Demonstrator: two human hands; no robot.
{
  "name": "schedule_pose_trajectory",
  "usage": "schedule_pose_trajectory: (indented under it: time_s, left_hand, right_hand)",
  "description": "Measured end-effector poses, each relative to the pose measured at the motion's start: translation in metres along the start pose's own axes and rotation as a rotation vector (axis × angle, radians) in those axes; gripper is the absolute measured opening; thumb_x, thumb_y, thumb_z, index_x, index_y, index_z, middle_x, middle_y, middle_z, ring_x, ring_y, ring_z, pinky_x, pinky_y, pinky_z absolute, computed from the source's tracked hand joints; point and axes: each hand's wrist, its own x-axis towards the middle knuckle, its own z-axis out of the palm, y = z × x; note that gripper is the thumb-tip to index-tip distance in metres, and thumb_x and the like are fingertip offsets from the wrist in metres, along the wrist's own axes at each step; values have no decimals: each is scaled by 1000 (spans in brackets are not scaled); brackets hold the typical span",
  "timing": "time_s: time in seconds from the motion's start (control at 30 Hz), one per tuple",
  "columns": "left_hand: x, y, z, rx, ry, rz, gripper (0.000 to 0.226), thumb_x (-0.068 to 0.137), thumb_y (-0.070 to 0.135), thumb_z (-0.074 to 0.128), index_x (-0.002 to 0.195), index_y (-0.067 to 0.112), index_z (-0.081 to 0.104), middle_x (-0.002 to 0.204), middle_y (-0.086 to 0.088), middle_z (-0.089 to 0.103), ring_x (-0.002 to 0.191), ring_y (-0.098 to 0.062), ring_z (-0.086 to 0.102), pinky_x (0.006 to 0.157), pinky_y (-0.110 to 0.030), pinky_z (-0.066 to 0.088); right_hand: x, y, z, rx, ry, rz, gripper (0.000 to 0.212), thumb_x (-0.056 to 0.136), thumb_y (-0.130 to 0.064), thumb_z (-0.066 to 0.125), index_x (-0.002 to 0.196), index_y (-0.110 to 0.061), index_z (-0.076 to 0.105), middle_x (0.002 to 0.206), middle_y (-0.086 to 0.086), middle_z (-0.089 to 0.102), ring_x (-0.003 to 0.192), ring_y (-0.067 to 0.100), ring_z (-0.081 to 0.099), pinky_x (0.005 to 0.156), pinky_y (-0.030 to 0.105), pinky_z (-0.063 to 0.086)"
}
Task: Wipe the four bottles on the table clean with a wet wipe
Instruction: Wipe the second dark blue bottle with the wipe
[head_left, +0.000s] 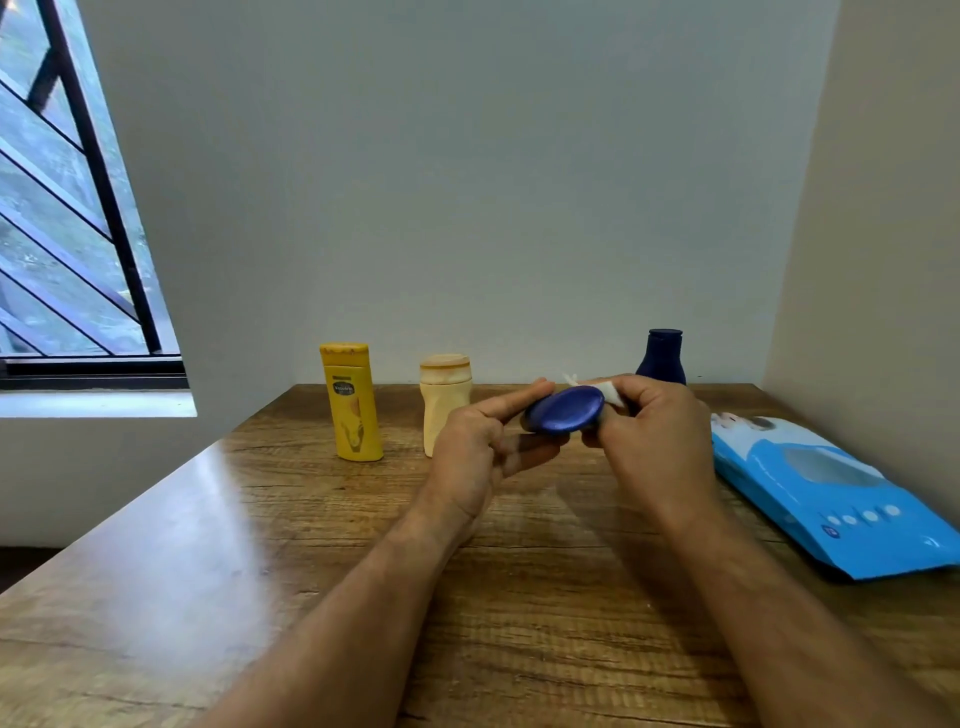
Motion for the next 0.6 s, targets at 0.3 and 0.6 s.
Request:
schedule_pose_trajectory:
  time_s: [0.3, 0.6]
  left_hand:
    - [2, -13, 0, 315, -77, 109, 53, 83, -6, 73, 125, 26, 67, 124, -1, 68, 118, -18, 64, 97, -44, 56]
    - [8, -21, -4, 564, -104, 134, 47, 83, 4, 71, 125, 24, 64, 115, 2, 71, 109, -17, 67, 94, -39, 56]
  right_hand:
    - [-7, -6, -2, 89, -140, -73, 17, 88, -11, 68, 100, -22, 74, 78, -8, 72, 70, 5, 69, 58, 18, 57]
    - [-13, -13, 0, 6, -129, -379, 21, 81, -1, 69, 94, -15, 78, 86, -7, 63, 78, 7, 61, 60, 11, 47]
